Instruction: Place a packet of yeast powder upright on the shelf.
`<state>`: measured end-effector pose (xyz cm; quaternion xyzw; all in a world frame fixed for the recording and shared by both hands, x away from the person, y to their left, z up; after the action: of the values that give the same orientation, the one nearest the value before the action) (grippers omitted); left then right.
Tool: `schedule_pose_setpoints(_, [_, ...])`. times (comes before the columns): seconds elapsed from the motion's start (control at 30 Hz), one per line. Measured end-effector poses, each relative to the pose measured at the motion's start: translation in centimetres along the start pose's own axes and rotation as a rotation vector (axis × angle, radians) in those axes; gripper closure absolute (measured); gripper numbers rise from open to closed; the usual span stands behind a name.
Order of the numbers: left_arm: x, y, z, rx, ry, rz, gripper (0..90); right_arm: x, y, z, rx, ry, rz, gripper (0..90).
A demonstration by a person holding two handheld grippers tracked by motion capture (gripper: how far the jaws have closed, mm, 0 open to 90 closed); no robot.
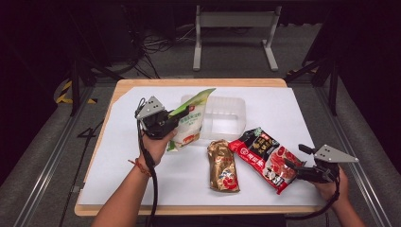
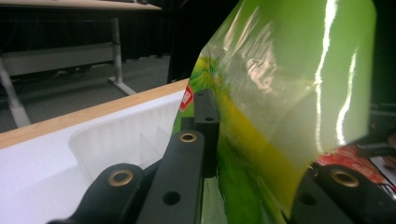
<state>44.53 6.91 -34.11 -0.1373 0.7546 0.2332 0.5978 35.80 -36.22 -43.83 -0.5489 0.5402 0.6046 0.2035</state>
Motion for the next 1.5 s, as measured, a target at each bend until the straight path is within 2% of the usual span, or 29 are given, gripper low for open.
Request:
schedule_pose_setpoints(0.13, [-0.4, -0.8, 0.9, -0.039, 0.015, -0.007, 90.0, 0.0, 0.0, 0.0, -0.002, 0.002, 0.000, 22.4])
schedule_pose_setpoints(0.3, [-0.9, -1.6, 1.9, -0.064, 0.036, -0.018, 90.0, -0.1, 0.1, 0.1, -0.002, 0.002, -0.003, 22.5])
schedule_pose_setpoints(0.4, [-1.1, -2.2, 2.2, -0.084, 0.018, -0.004, 90.0, -0.1, 0.0, 0.1, -0.003, 0.005, -0.003, 22.5])
schedule_pose_setpoints(0.43, [-1.2, -2.5, 2.6, -0.094, 0.032, -0.014, 90.0, -0.1, 0.0, 0.2, -0.007, 0.007, -0.002, 22.5])
schedule_pose_setpoints(0.53, [-1.2, -2.9, 3.1, -0.108, 0.036, -0.007, 90.0, 0.0, 0.0, 0.2, -0.007, 0.007, -0.001, 22.5])
schedule_pose_setpoints(0.6, [-1.3, -3.5, 3.7, -0.116, 0.061, -0.021, 90.0, -0.1, 0.1, 0.1, -0.007, 0.005, -0.002, 22.5])
schedule_pose_setpoints(0.9, [-2.1, -5.4, 4.4, -0.164, 0.046, -0.011, 90.0, 0.0, 0.0, 0.2, -0.011, 0.000, 0.002, 22.4])
schedule_pose_setpoints(1.07, [-2.6, -6.8, 5.3, -0.174, 0.062, -0.013, 90.0, 0.0, 0.1, 0.1, -0.013, -0.003, -0.001, 22.4])
schedule_pose_setpoints(1.1, [-2.8, -7.0, 5.4, -0.188, 0.050, -0.009, 90.0, 0.0, 0.1, 0.1, -0.013, -0.004, -0.001, 22.4])
schedule_pose_setpoints(1.17, [-2.9, -7.5, 5.8, -0.196, 0.062, -0.011, 90.0, 0.1, 0.1, 0.0, -0.014, -0.006, -0.001, 22.4])
schedule_pose_setpoints(1.33, [-3.3, -8.0, 6.4, -0.220, 0.063, -0.020, 90.0, 0.1, 0.2, 0.0, -0.016, -0.005, -0.003, 22.4])
schedule_pose_setpoints(1.5, [-3.8, -8.7, 6.9, -0.227, 0.069, -0.027, 90.0, 0.1, 0.2, 0.0, -0.014, -0.006, 0.001, 22.4])
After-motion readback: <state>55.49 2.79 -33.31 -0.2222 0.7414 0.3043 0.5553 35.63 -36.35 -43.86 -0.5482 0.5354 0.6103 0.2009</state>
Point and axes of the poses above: each handheld gripper's, and its own axes: y roughly backward along the jaws, x roughly out of its underside, z roughly to its left, the point moved 5 cm from there along -y, roughly forward along the jaws, and after that the axes turned 10 degrees about x, right-handed, at the moved point
